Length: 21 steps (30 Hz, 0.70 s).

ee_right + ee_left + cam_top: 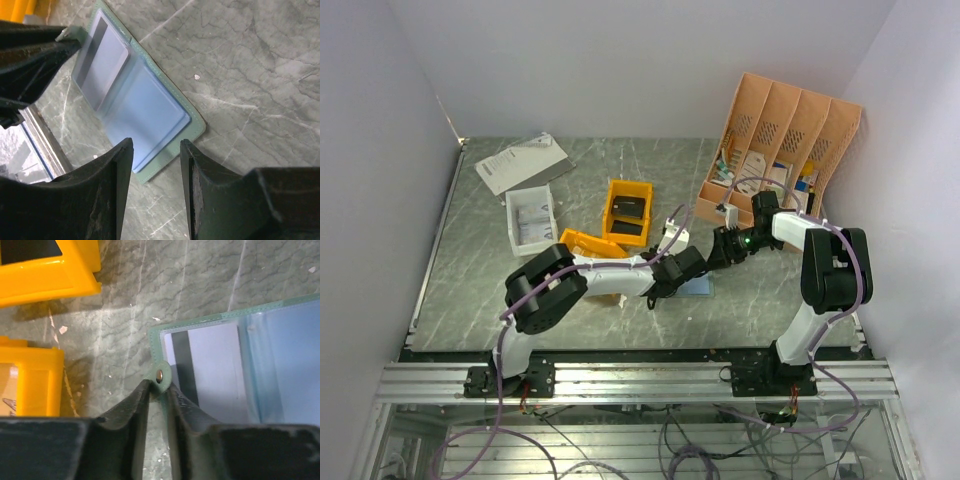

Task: Put the credit cards into the card holder
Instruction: Close the card holder at the center of the board.

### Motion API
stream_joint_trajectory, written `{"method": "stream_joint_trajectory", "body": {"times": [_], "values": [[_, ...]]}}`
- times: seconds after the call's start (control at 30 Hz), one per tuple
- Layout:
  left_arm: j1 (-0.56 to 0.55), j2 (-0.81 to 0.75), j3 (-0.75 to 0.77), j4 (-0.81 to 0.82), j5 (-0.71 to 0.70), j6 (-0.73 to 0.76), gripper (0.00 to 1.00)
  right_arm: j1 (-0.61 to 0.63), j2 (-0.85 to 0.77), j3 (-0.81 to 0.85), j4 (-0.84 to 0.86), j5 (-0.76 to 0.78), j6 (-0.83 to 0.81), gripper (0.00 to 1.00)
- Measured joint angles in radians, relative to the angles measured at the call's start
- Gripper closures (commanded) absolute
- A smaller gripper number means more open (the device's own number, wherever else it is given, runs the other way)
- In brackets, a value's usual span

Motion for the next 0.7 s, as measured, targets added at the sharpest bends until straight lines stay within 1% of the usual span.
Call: {"method": "stream_joint_trajectory", "body": {"times": [0.03,0.07,0.13,0.27,0.4,0.53,0.7], "values": [[0.0,0.002,0.002,-0.003,-0.005,0.001,0.9,0.0,0.0,0.0,0.0,-0.004,0.004,0.55],[0.0,0.002,0.002,-0.006,-0.01,0.003,0.93,0.0,0.0,0.0,0.0,-0.007,0.007,0.54],[0.001,0.0,0.002,-0.011,-0.016,0.006,0.93,-0.001,0.0,0.0,0.0,-0.017,0.013,0.52],[0.002,-0.022,0.002,-0.012,-0.013,0.008,0.93,-0.011,0.004,0.0,0.006,-0.022,0.034,0.52],[-0.003,-0.119,-0.031,-0.001,-0.003,0.0,0.93,-0.034,0.005,0.0,0.021,-0.013,0.059,0.52],[-0.007,-0.249,-0.096,0.024,0.01,-0.021,0.93,-0.055,0.001,-0.005,0.044,0.011,0.082,0.52],[-0.007,-0.328,-0.147,0.066,0.019,-0.044,0.93,-0.06,0.0,-0.011,0.046,0.011,0.083,0.52]]}}
